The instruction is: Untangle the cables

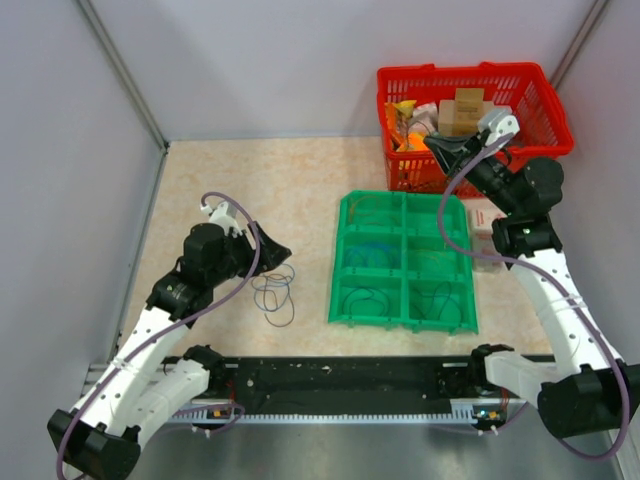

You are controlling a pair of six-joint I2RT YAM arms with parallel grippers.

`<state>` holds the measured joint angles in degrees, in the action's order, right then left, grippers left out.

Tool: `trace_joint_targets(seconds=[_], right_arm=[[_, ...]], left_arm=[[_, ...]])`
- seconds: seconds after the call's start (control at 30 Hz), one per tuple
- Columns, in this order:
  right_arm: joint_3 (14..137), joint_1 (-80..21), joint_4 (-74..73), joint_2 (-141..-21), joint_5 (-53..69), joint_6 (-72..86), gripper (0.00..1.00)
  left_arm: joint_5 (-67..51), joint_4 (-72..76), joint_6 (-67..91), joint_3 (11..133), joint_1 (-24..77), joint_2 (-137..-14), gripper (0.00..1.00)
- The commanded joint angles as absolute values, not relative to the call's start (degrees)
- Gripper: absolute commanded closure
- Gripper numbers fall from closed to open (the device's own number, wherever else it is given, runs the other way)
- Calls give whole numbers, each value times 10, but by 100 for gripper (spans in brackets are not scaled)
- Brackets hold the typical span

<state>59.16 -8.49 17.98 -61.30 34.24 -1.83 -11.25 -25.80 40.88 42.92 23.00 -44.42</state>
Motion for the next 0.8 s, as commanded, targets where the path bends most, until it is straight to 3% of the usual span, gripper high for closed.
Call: trace_joint_targets(seconds=[0.0,0.3,0.77], right_arm=[[650,-98,203,-614,368,8,100],[659,-98,157,-577,338,-40,100],[630,-79,140,-616,252,-99,100]], left_arm=[[-121,-233,414,426,229,-441,29],[-117,-241,412,430,229,-432,29],[-123,-240,410,434,229,-437,29]])
